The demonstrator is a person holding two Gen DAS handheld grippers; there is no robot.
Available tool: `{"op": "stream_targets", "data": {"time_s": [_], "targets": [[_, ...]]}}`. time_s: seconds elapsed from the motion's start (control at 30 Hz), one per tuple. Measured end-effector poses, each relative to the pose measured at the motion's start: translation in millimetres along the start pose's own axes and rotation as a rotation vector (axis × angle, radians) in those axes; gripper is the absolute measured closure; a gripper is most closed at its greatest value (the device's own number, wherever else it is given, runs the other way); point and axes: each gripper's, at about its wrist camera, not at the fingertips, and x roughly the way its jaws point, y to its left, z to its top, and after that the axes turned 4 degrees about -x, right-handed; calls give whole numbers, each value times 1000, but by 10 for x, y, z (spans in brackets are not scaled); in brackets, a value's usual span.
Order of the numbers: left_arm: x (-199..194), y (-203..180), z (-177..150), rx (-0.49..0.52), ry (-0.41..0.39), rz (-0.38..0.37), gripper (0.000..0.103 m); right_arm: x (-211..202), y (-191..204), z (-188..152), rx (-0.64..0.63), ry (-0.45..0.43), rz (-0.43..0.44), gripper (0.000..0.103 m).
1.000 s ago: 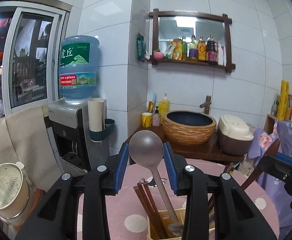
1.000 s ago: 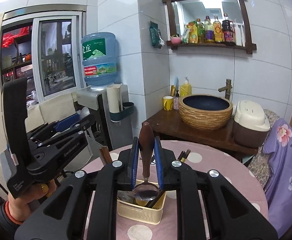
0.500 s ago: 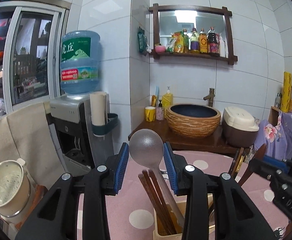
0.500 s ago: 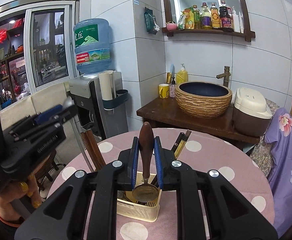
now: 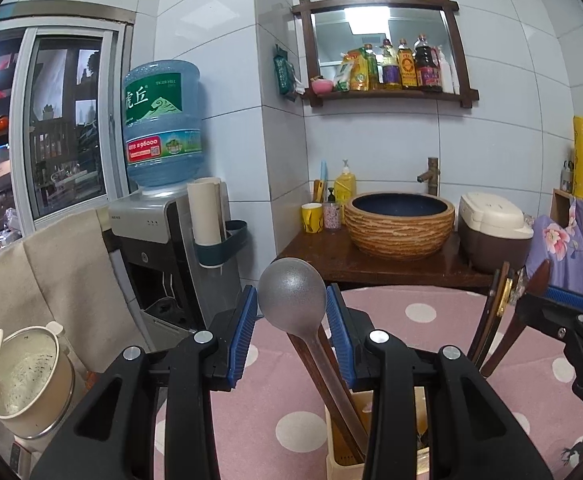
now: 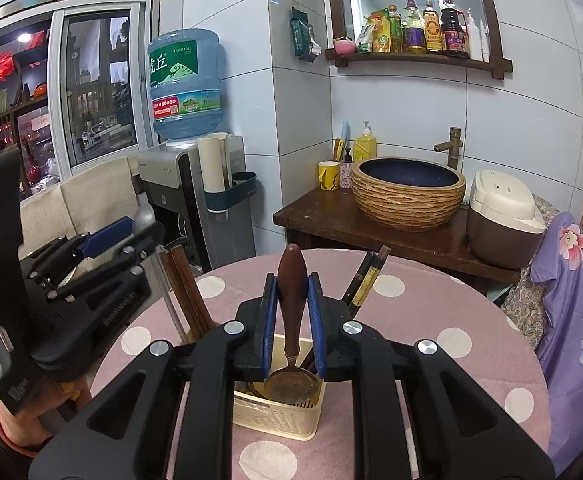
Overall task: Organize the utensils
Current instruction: 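Lift both spoons and lower them into the utensil holder, then open both tools to release the spoons into the holder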
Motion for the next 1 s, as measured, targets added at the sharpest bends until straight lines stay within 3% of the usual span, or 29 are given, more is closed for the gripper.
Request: {"op": "stream_targets", "data": {"time_s": [0.47, 0.9, 0.93, 1.0], "targets": [[206, -192, -584, 36, 113, -50, 67, 160, -44, -347, 21, 47, 9, 87], [191, -108, -678, -15, 157, -104, 67, 120, -66, -431, 12, 30, 14, 87], [157, -96, -673, -17, 152, -112, 65, 118, -82, -437, 21, 28, 19, 87], [62, -66, -662, -22, 133, -119, 53, 114, -109, -449, 30, 24, 20, 84]]}}
